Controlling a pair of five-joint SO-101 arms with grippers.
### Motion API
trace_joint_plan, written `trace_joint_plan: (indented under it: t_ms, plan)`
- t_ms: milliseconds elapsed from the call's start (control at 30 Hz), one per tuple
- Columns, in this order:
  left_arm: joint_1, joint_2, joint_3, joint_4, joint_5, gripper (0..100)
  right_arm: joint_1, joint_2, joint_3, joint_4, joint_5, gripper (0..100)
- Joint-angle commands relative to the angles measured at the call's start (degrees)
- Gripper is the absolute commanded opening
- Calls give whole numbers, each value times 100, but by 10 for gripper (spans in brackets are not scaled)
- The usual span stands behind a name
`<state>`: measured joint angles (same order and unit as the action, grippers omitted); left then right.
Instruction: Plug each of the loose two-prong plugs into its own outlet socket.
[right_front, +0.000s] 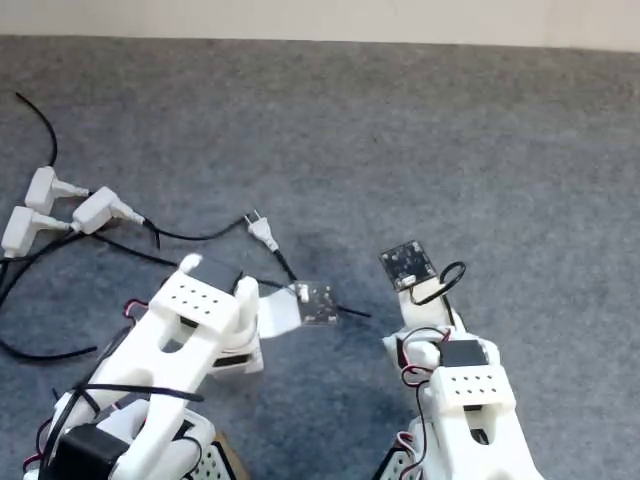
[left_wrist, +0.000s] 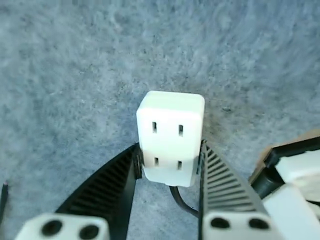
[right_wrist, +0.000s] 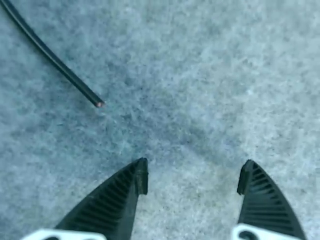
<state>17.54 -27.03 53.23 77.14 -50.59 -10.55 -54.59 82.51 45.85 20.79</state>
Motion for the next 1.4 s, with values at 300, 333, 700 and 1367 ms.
trace_joint_plan:
  t_ms: [300, 333, 700, 1367]
  plan:
    - [66, -145, -444, 88, 387, 236, -57, -66, 4, -101, 35, 282]
    - [66, -145, -444, 88, 387, 234, -57, -66, 4, -101, 35, 282]
    - [-2009, -145, -1763, -818, 2145, 232, -57, -48, -101, -57, 44, 282]
    - [-4101, -145, 92, -3402, 4598, 235, -2018, 3881, -5147, 1464, 70, 282]
